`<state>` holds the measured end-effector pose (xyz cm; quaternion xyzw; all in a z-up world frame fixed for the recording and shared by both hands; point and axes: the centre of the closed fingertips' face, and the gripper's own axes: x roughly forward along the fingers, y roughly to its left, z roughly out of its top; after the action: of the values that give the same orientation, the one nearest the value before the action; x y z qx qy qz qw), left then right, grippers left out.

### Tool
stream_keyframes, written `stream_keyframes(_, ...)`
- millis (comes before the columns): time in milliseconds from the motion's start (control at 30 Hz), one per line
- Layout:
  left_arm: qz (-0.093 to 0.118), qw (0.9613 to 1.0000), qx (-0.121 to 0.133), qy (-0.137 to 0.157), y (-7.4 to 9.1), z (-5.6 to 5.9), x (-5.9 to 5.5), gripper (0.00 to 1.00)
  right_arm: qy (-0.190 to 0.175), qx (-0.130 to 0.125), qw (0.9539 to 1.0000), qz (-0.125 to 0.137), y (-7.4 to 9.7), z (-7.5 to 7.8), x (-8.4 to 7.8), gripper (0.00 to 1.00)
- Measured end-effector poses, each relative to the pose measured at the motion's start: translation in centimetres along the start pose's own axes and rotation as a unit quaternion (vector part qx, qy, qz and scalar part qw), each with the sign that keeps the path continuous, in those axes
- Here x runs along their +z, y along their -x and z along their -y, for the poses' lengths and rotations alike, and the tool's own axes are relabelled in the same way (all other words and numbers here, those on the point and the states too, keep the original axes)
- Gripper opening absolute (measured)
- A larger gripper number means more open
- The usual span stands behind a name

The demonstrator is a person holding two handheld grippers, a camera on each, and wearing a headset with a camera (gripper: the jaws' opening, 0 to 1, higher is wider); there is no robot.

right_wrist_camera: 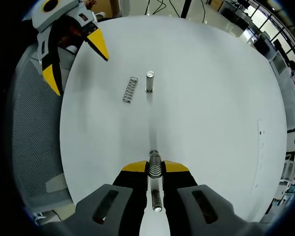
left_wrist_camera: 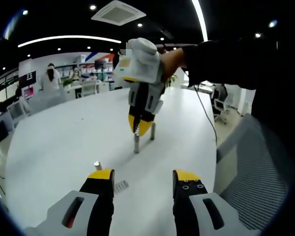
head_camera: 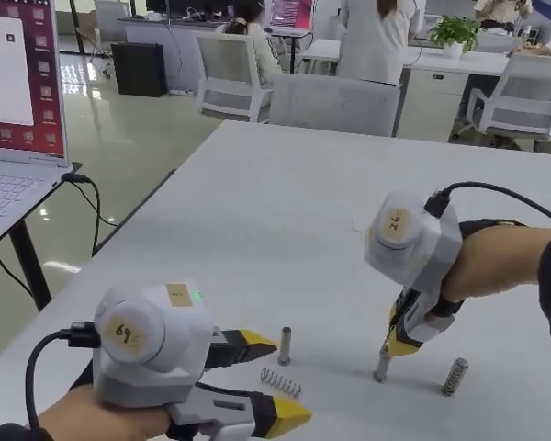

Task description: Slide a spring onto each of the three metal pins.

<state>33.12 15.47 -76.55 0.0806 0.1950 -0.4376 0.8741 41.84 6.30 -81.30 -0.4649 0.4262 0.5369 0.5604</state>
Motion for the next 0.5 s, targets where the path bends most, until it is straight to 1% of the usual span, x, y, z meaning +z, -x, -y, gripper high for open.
stream_keyframes(300,-0.002,1.0000,0.002,0.001,0.0,0.0,-0.1,0.42,-0.007,0.001,1.0000,0.001,-1.4,-0.2,0.4,0.08)
stream_keyframes(500,-0.002,1.0000,0.003,0.003,0.0,-0.1,-0.3,0.42,-0.005,0.003,1.0000,0.007,-2.1,-0.3,1.5,0.08)
